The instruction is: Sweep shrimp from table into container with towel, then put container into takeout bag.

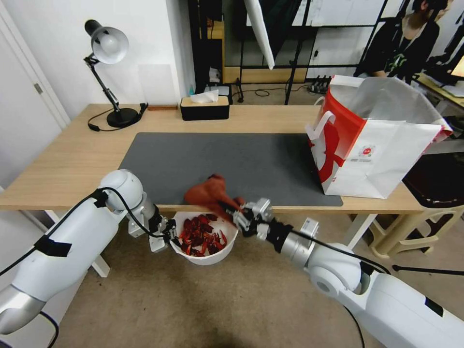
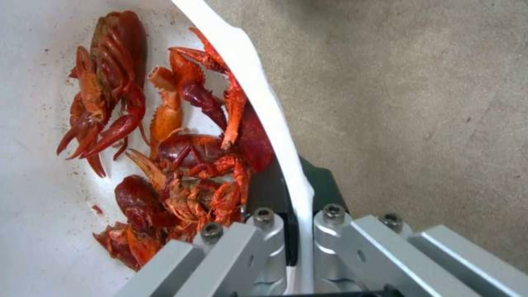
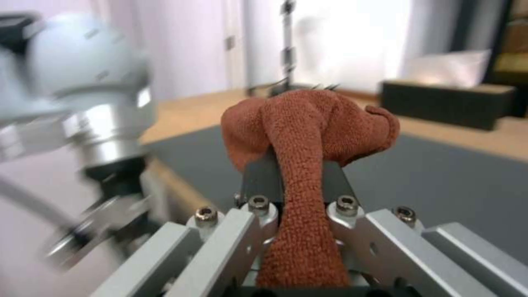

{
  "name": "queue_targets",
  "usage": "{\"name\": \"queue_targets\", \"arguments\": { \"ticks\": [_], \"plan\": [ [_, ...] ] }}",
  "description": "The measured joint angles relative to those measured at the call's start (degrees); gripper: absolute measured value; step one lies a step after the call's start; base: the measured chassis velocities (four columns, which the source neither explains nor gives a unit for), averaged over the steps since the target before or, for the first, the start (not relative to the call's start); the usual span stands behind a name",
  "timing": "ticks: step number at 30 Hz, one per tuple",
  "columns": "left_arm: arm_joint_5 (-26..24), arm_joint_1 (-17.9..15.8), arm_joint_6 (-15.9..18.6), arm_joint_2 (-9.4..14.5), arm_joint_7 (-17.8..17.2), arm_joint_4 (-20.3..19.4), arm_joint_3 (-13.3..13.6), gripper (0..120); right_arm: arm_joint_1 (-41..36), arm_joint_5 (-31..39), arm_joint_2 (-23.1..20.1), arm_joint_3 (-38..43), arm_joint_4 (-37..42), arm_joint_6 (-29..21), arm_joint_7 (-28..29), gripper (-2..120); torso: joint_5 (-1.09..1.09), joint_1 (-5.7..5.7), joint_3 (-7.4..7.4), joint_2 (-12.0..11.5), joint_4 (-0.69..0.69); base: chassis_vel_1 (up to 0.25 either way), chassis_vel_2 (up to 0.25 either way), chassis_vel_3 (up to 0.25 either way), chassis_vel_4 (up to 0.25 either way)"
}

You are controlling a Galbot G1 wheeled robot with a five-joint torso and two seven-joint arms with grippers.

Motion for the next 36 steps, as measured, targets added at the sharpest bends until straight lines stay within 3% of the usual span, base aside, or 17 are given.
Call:
{"name": "queue_targets", "arguments": {
  "ticks": [7, 23, 36],
  "plan": [
    [0.1, 0.3, 0.0, 0.0, 0.0, -0.5, 0.0, 0, -1.2, -0.2, 1.7, 6.4, -1.4, 0.5, 4.8, 2, -0.01, 0.00, 0.00, 0.0, 0.00, 0.000, 0.000, 0.000, 0.000],
    [0.1, 0.9, 0.0, 0.2, 0.0, -1.1, -0.3, 0, -2.6, -0.6, 2.7, 11.7, -3.4, 0.6, 7.3, 2, 0.00, 0.00, 0.00, 0.0, 0.00, 0.000, 0.000, 0.000, 0.000],
    [0.1, 2.3, 0.0, 0.3, 0.0, -2.1, -0.6, 0, -3.2, -2.6, 6.2, 16.1, -13.4, 1.3, 12.5, 2, 0.00, 0.00, 0.00, 0.0, 0.00, 0.000, 0.000, 0.000, 0.000]
  ]
}}
